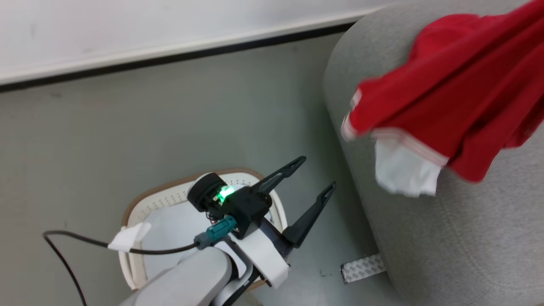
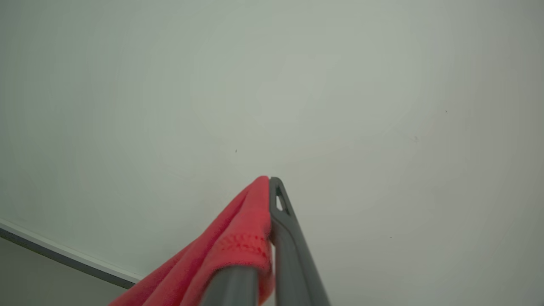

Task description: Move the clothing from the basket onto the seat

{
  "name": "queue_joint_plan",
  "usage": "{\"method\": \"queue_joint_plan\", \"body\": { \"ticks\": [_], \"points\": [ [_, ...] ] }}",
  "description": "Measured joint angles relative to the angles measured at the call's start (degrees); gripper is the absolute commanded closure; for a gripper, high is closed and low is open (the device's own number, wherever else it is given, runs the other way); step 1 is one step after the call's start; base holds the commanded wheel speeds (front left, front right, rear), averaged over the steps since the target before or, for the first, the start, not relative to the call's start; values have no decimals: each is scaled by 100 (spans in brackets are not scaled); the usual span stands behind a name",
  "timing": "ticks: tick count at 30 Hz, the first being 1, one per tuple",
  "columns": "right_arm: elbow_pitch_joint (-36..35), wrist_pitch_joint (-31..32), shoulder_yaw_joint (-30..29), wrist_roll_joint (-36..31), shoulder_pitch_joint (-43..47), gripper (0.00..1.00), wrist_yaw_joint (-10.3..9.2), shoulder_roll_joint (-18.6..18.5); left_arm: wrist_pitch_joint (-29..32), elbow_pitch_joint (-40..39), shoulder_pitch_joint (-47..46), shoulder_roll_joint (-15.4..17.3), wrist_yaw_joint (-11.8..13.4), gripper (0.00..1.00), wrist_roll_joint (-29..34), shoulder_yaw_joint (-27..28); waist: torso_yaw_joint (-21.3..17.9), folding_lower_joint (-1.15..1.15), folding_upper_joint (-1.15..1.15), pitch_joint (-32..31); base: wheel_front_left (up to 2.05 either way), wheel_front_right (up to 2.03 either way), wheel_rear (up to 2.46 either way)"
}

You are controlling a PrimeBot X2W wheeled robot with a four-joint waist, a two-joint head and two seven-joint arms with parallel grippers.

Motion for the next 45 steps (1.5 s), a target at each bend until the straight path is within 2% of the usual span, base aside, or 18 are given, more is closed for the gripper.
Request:
{"method": "queue_joint_plan", "body": {
  "ticks": [9, 14, 20, 24, 30, 32, 35, 36, 37, 38, 39, 40, 45],
  "points": [
    [759, 731, -372, 285, -1212, 100, 0, -1190, 166, -96, -176, 201, 5, 0, 82, -21, 178, 0, 0, 531, 0, 0, 0],
    [1475, 929, -409, 338, -1571, 100, 0, -1539, 255, -224, -263, 310, 5, 0, 85, 12, 259, 0, 0, 876, 0, 0, 0],
    [2396, 946, -185, 271, -1567, 100, 0, -1358, 380, -394, -364, 492, 32, 0, 114, 60, 357, 0, 0, 1313, 0, 0, 0],
    [3030, 939, -33, 252, -1467, 100, 0, -1042, 445, -497, -491, 542, 37, 0, 136, 83, 429, 0, 0, 1581, 0, 0, 0],
    [3756, 1941, 573, 654, -1186, 100, 1, -425, 454, -522, -554, 559, 66, 0, 137, 100, 522, 0, 0, 1792, 0, 0, 0],
    [3856, 2254, 737, 768, -1192, 100, 1, -415, 448, -515, -558, 561, 67, 0, 137, 102, 527, -1, 0, 1805, 0, 0, 0],
    [3911, 2279, 883, 856, -1227, 100, 0, -401, 446, -508, -582, 565, 83, 0, 136, 113, 524, -1, 0, 1827, 0, 0, 0],
    [3954, 2332, 925, 926, -1254, 95, 1, -368, 445, -501, -591, 566, 85, 0, 136, 119, 521, -1, 0, 1830, 0, 0, 0],
    [3976, 2374, 960, 978, -1268, 82, 1, -330, 442, -491, -594, 568, 86, 0, 135, 123, 517, -1, 0, 1830, 0, 0, 0],
    [4011, 2392, 981, 1023, -1273, 73, 1, -291, 438, -480, -595, 569, 90, 0, 134, 122, 512, -1, 0, 1823, 0, 0, 0],
    [4047, 2437, 1004, 1043, -1277, 56, 1, -267, 423, -463, -595, 569, 90, 0, 132, 119, 507, -1, 0, 1809, 0, 0, 0],
    [4092, 2468, 1025, 1061, -1285, 0, 1, -250, 400, -443, -594, 570, 90, 0, 123, 119, 502, -1, 0, 1786, 0, 0, 0],
    [4106, 3118, 1224, 1461, -1243, 0, 1, -80, 281, -292, -559, 573, 113, 0, 75, 146, 459, -1, 0, 1525, 0, 0, 0]
  ]
}}
